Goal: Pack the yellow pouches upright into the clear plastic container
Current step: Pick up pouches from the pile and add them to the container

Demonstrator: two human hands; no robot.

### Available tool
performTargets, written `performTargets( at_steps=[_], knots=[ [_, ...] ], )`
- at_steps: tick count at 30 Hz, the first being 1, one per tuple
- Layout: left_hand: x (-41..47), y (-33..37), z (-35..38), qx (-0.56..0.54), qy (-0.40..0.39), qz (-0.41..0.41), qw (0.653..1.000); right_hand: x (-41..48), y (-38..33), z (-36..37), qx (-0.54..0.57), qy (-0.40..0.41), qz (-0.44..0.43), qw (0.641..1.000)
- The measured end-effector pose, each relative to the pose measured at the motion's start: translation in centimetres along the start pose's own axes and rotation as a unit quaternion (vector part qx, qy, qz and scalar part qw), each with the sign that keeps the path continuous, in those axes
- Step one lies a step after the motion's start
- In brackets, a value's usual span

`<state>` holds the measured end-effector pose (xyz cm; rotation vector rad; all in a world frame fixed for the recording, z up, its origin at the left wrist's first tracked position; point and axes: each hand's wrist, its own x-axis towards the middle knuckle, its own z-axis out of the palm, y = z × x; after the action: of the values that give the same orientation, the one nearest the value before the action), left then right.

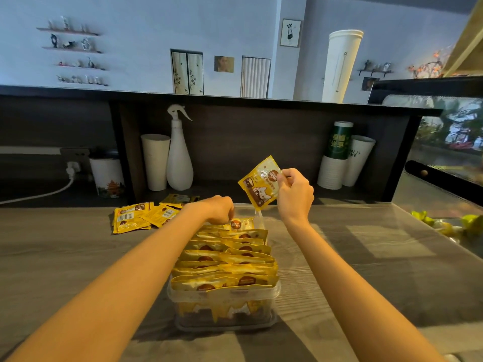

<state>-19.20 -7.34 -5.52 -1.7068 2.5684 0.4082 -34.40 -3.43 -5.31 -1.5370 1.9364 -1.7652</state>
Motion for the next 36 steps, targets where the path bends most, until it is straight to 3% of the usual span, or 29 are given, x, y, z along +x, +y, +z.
performTargets(
  at_steps=[11,18,28,36],
  knots=[
    [-0.9,0.3,-0.5,-0.018,0.003,0.024,1.0,-0.4,0.1,-0.3,0.009,-0.002,-0.013,1.0],
    [-3.6,-0.5,-2.1,-0.137,0.014,0.106,0.985,-1.3,-0.4,-0.8,0.02,0.001,-0.044,0.999],
    [-5.6,-2.2,-1.9,-0.227,0.034,0.131,0.964,-3.1,-0.9,-0.6,-0.021,-0.104,-0.088,0.99],
    [-6.1,-2.8,-1.7,-0.244,0.037,0.138,0.959,-3.7,-0.3,-0.7,-0.031,-0.102,-0.072,0.992]
  ],
)
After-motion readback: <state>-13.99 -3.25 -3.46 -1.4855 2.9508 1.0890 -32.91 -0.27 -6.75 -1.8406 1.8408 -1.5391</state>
